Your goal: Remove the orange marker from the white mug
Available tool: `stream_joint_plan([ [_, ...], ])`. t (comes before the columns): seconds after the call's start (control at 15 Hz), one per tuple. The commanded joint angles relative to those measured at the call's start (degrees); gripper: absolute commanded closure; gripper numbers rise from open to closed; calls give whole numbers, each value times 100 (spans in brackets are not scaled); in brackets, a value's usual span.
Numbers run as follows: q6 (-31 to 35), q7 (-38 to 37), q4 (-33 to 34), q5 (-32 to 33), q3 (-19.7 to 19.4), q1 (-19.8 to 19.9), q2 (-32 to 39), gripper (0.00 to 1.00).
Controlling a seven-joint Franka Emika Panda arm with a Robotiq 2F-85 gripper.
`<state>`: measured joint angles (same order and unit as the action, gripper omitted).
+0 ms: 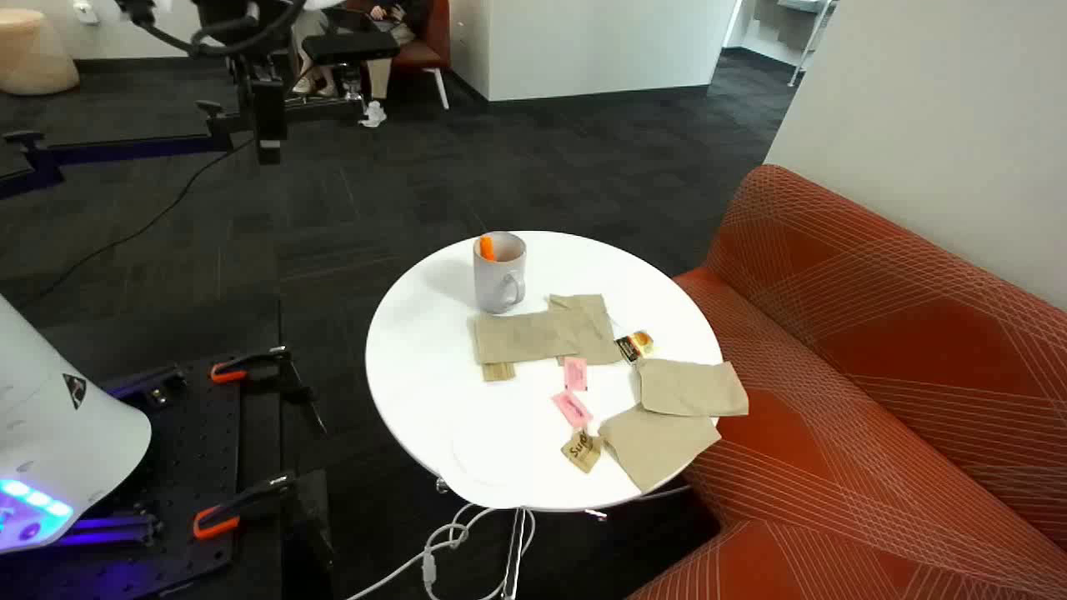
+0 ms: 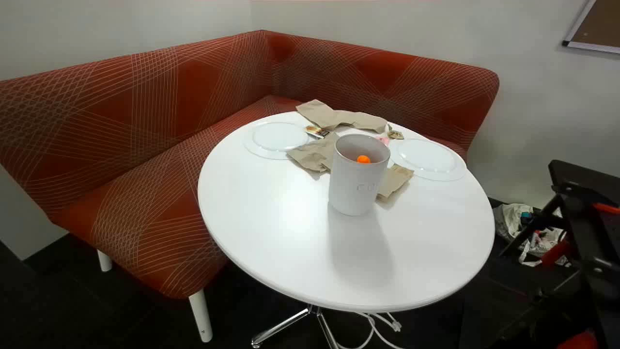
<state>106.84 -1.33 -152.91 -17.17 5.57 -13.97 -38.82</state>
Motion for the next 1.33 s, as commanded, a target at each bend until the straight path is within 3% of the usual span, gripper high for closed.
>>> stream_joint_plan([
  [0.0, -26, 46, 10, -45, 79, 92, -4, 0],
  [0.47, -27, 73, 59, -104, 47, 78, 25, 0],
  [0.93, 649, -707, 665, -35, 18, 722, 616, 0],
  [1.27, 1493, -1660, 1286, -108, 39, 1133, 1621, 0],
])
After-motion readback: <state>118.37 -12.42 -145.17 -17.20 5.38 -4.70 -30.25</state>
